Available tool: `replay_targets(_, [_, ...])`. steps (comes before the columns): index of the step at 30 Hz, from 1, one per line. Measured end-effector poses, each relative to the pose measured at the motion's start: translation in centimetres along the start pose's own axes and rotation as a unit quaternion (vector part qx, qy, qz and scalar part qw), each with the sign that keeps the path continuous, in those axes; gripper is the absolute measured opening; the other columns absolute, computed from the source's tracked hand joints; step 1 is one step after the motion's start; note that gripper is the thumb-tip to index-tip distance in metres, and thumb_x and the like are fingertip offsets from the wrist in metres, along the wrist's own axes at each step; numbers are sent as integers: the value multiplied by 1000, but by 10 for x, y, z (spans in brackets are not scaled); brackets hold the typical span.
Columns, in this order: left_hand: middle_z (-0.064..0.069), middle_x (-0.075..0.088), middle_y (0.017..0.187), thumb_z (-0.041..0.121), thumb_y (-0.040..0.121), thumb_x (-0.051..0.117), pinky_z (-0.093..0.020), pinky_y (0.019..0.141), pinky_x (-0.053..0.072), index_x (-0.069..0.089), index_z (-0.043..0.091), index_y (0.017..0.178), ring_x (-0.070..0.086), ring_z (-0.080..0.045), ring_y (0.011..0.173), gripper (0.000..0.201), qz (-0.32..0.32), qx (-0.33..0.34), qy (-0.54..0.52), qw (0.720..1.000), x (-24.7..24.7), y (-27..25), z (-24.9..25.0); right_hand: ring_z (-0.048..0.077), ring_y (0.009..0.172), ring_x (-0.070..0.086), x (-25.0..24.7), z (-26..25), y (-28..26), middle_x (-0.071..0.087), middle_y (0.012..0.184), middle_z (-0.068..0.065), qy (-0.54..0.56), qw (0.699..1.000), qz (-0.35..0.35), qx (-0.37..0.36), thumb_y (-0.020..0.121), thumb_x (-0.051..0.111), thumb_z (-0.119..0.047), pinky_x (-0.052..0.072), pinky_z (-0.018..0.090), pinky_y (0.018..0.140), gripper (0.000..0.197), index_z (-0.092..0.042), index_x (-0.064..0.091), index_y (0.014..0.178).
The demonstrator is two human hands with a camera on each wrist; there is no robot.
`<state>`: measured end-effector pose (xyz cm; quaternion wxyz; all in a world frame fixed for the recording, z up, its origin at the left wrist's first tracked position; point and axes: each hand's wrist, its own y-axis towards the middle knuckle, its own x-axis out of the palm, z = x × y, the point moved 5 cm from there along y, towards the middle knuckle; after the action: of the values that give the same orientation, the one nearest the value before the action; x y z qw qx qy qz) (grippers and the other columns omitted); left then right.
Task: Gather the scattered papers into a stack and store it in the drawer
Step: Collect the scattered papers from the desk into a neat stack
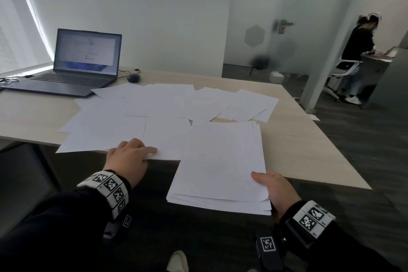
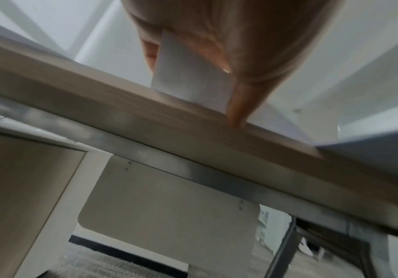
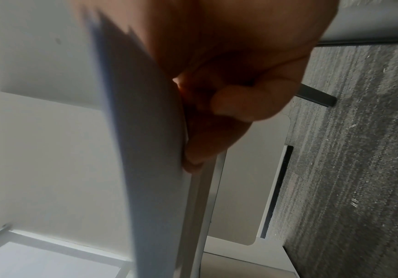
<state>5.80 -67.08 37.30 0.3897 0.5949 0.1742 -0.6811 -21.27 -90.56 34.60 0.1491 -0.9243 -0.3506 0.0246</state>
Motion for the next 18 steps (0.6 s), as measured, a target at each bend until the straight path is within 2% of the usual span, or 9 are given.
replay_targets(3, [10, 54, 109, 35, 98, 42, -42, 97, 39, 63, 42, 118, 52, -21, 110, 29, 49, -55, -90, 993, -5, -1, -16, 39, 97, 72, -1, 1, 1, 76, 102, 21, 1, 1000, 14, -4, 95, 59, -10, 58, 38, 77, 23, 5, 69, 109])
replay_targets(5, [11, 52, 104, 35, 99, 43, -43, 98, 41, 64, 33, 119, 54, -23, 109, 29, 90, -77, -185, 976, -7, -3, -24, 38, 97, 72, -1, 4, 1, 76, 103, 20, -3, 1000, 22, -1, 95, 60, -12, 58, 45, 87, 24, 4, 68, 110])
replay_targets(6, [12, 52, 103, 33, 99, 44, -43, 99, 42, 65, 30, 119, 55, -22, 109, 29, 110, -65, -219, 967, -9, -6, -23, 39, 98, 72, 0, 5, 1, 76, 103, 20, -5, 1000, 25, 1, 94, 61, -12, 56, 49, 92, 24, 4, 68, 111])
replay_targets(8, [16, 55, 106, 32, 98, 45, -36, 100, 42, 65, 32, 119, 55, -13, 107, 29, 136, -20, -255, 957, -13, -14, -9, 39, 98, 72, 3, 7, 2, 76, 102, 20, -5, 1000, 21, 6, 94, 62, -12, 53, 53, 97, 24, 5, 68, 111])
replay_targets(10, [16, 57, 112, 26, 98, 46, -22, 99, 38, 66, 33, 120, 52, -4, 106, 30, 148, 19, -273, 950, -15, -23, 9, 39, 98, 72, 7, 7, 2, 77, 101, 19, -11, 1000, 12, 6, 94, 61, -11, 53, 53, 98, 23, 5, 68, 109])
replay_targets(12, [13, 59, 115, 18, 97, 49, -10, 94, 34, 67, 28, 121, 51, 0, 105, 31, 158, 54, -287, 943, -17, -31, 24, 38, 97, 72, 12, 5, 0, 77, 99, 18, -14, 1000, 2, 3, 94, 60, -10, 54, 50, 95, 20, 3, 69, 107])
replay_targets(13, [13, 60, 116, 15, 96, 52, -9, 93, 36, 67, 27, 120, 52, -1, 106, 31, 157, 78, -285, 942, -16, -34, 30, 37, 96, 72, 14, 4, -2, 78, 98, 17, -15, 1000, -1, 3, 95, 60, -9, 55, 49, 93, 19, 3, 69, 106])
replay_targets(16, [15, 59, 121, 16, 93, 58, -32, 99, 45, 66, 36, 120, 56, -10, 112, 34, 112, 156, -217, 957, -4, -45, 43, 38, 99, 71, 23, 4, -4, 77, 103, 18, -12, 1000, -16, 0, 95, 59, -8, 54, 50, 95, 19, 2, 68, 109])
replay_targets(18, [13, 60, 125, 28, 91, 48, -42, 99, 45, 60, 43, 122, 55, -14, 117, 37, 71, 187, -161, 967, 4, -54, 51, 40, 98, 71, 28, 7, -2, 76, 102, 20, -16, 1000, -23, -3, 91, 61, -9, 53, 49, 95, 23, 4, 69, 108])
